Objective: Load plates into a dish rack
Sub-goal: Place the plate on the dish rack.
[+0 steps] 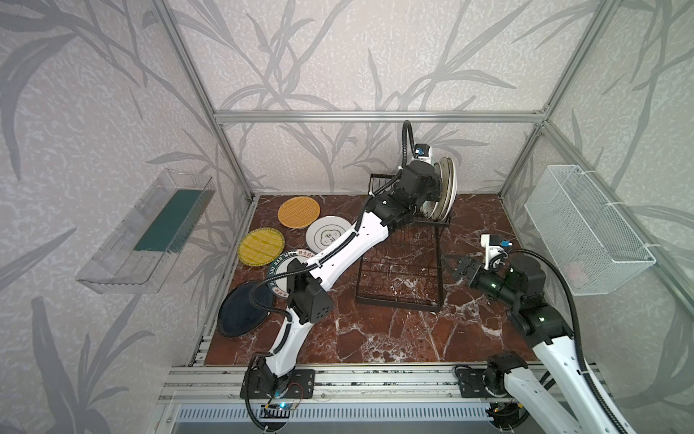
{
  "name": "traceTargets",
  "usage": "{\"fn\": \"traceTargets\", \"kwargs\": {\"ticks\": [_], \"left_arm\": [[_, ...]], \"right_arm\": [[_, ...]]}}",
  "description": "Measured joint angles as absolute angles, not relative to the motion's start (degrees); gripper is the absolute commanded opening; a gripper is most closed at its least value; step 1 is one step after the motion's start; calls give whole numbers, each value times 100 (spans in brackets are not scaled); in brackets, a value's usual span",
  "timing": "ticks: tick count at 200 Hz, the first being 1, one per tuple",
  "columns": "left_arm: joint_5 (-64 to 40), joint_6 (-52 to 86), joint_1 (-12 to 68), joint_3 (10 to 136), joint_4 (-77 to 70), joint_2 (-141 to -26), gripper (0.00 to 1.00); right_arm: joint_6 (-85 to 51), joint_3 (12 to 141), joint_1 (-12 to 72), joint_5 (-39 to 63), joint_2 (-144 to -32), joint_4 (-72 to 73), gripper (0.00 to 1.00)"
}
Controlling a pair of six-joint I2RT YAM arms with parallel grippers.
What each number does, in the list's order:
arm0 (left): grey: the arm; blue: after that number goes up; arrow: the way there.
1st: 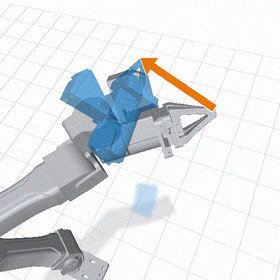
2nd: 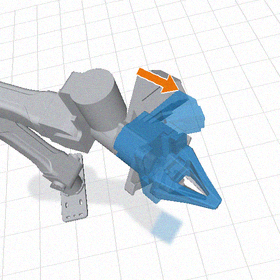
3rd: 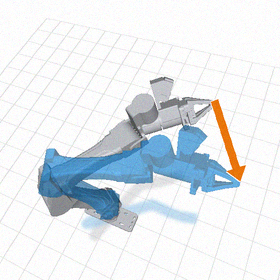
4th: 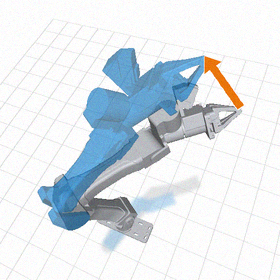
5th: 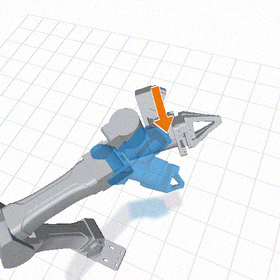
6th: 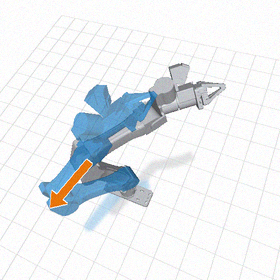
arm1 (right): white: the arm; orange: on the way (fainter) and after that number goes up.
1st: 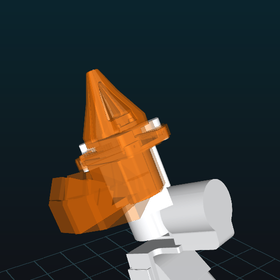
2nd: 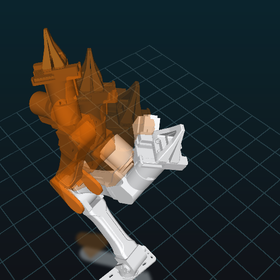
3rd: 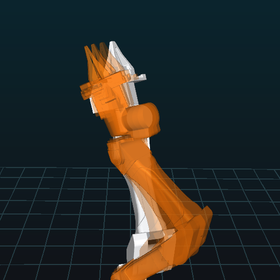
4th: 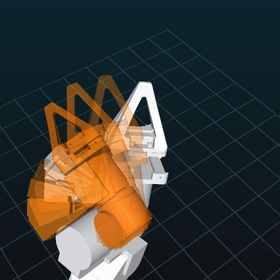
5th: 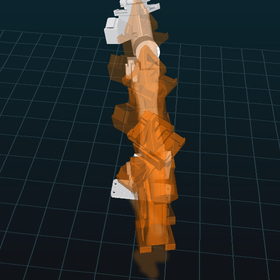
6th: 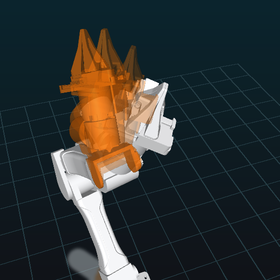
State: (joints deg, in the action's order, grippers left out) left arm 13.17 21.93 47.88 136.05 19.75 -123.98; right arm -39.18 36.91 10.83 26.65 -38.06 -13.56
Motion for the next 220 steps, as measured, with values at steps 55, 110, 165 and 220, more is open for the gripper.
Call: {"fn": "traceTargets", "kwargs": {"ticks": [55, 110, 165, 220], "left_arm": [[1431, 2139, 4788, 13716, 1977, -12615, 0], [1540, 2058, 4788, 13867, 2008, -12807, 0], [1544, 2010, 4790, 13872, 2034, -12816, 15], [1516, 1916, 4794, 13937, 1837, -12814, 27]], "right_arm": [[-3911, 3691, 1083, 2663, -3822, -1367, 99], [-3898, 3691, 1083, 2663, -3822, -1426, 99], [-3894, 3691, 1083, 2657, -3822, -1492, 99], [-3894, 3691, 1083, 2641, -3819, -1533, 99]]}}
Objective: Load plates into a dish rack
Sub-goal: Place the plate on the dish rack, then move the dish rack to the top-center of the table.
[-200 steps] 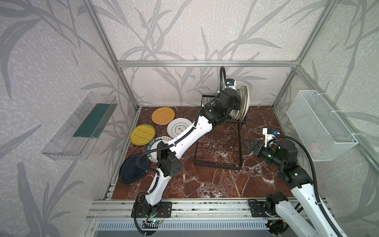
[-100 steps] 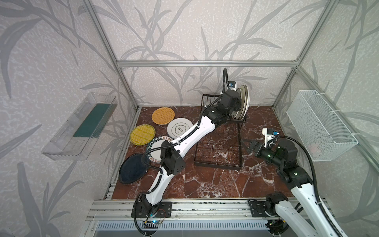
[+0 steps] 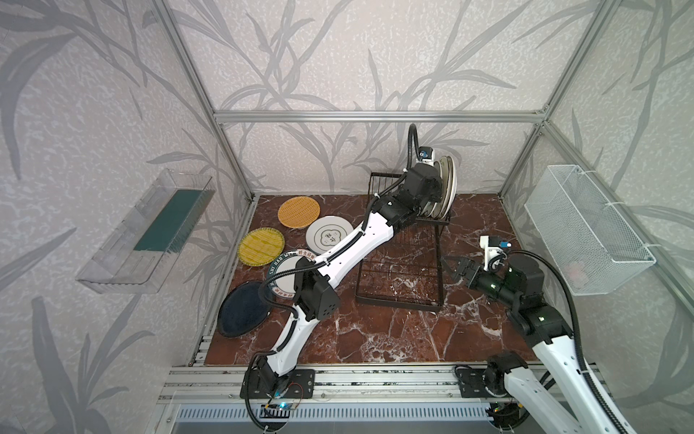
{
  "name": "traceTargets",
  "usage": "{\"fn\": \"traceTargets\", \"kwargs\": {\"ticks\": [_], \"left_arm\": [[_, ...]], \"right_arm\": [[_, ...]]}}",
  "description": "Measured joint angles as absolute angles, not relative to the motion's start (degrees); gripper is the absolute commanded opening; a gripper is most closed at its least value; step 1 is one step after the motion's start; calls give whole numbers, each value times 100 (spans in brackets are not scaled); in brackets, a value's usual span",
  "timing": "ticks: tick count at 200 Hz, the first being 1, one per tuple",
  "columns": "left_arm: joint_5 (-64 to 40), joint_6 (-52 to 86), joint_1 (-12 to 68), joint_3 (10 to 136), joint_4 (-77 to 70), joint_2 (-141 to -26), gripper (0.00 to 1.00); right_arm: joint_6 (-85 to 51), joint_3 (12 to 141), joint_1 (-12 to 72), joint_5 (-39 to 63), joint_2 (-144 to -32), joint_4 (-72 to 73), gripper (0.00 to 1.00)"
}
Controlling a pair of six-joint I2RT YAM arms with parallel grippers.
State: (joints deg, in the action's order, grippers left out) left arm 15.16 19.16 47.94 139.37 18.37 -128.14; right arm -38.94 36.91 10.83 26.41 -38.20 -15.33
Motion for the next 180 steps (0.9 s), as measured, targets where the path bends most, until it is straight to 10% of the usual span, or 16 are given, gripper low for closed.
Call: {"fn": "traceTargets", "kwargs": {"ticks": [72, 133, 180], "left_arm": [[1470, 1898, 4794, 13979, 1599, -12678, 33], [1122, 1865, 4792, 12993, 1463, -11402, 77], [1100, 1743, 4786, 10803, 1083, -9461, 92]], "right_arm": [[-3826, 3739, 1083, 2552, -3734, -1710, 99], [-3343, 3798, 1083, 2200, -3765, -2060, 99], [-3076, 3780, 1111, 1962, -4167, -2198, 98]]}}
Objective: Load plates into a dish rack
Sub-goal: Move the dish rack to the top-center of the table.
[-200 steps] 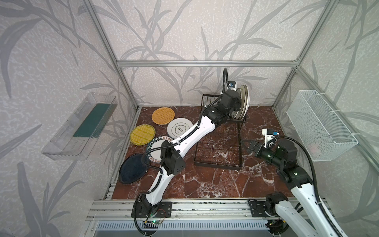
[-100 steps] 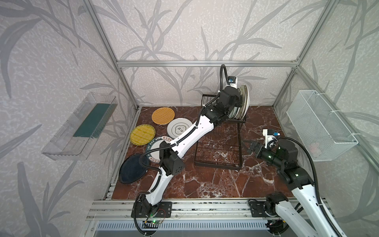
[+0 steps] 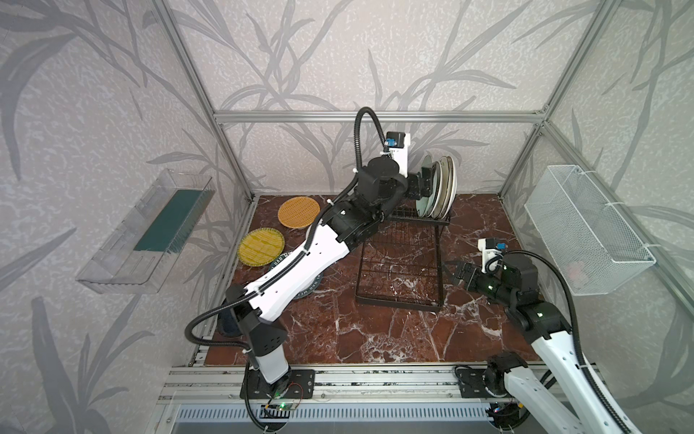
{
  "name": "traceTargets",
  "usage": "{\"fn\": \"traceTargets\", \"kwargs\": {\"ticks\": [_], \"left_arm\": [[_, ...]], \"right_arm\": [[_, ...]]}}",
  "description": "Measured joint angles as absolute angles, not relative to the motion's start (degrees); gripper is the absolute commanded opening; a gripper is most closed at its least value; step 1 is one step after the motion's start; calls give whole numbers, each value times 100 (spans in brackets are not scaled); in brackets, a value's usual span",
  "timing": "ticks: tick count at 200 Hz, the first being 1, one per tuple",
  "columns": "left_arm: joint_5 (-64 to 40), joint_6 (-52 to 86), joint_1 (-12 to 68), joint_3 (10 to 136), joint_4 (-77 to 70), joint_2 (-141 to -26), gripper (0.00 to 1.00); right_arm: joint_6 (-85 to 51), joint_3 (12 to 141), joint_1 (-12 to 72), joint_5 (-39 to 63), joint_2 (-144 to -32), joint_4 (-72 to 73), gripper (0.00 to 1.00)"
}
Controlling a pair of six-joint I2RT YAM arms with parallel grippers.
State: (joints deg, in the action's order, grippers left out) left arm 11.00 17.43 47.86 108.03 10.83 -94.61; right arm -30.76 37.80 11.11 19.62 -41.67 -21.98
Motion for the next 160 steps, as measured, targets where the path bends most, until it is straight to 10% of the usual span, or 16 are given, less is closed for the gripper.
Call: {"fn": "traceTargets", "kwargs": {"ticks": [80, 160], "left_arm": [[1356, 2187, 3990, 6563, 2130, -5981, 89], [180, 2902, 3881, 5690, 2434, -7804, 72]], "right_arm": [[-2945, 3234, 1562, 1540, -5647, -1470, 92], [-2740, 3227, 1592, 1214, -7039, -266, 93]]}}
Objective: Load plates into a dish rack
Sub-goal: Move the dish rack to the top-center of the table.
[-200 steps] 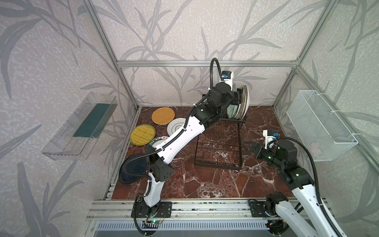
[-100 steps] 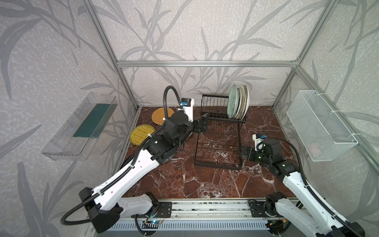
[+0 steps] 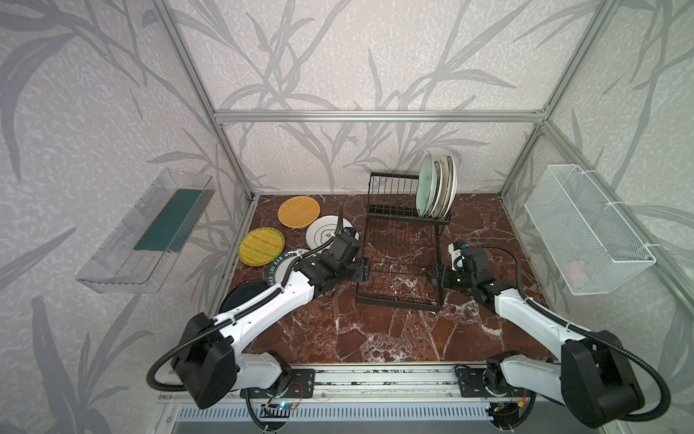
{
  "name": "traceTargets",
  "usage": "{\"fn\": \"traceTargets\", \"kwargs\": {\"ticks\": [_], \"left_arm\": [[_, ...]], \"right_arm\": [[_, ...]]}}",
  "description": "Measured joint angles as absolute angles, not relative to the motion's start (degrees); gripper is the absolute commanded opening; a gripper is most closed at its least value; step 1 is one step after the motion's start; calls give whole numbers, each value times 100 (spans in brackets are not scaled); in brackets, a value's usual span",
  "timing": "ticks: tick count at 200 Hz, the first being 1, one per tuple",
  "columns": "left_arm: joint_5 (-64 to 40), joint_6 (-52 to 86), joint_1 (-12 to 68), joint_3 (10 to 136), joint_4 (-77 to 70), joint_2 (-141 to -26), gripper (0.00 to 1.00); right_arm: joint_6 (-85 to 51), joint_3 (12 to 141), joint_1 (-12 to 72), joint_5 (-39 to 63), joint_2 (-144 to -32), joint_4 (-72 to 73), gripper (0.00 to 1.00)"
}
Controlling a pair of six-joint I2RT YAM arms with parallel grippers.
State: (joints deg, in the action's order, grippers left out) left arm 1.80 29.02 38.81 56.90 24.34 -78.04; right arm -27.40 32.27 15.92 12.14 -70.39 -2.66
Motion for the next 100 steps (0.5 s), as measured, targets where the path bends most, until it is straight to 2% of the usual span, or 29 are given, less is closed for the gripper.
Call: {"fn": "traceTargets", "kwargs": {"ticks": [28, 100], "left_arm": [[268, 2958, 3844, 5693, 2217, -8368, 71], [287, 3223, 3721, 5996, 2064, -9400, 45]], "right_arm": [[-2711, 3229, 1592, 1135, -7231, -56, 93], [-2711, 3476, 1592, 1140, -7992, 464, 93]]}}
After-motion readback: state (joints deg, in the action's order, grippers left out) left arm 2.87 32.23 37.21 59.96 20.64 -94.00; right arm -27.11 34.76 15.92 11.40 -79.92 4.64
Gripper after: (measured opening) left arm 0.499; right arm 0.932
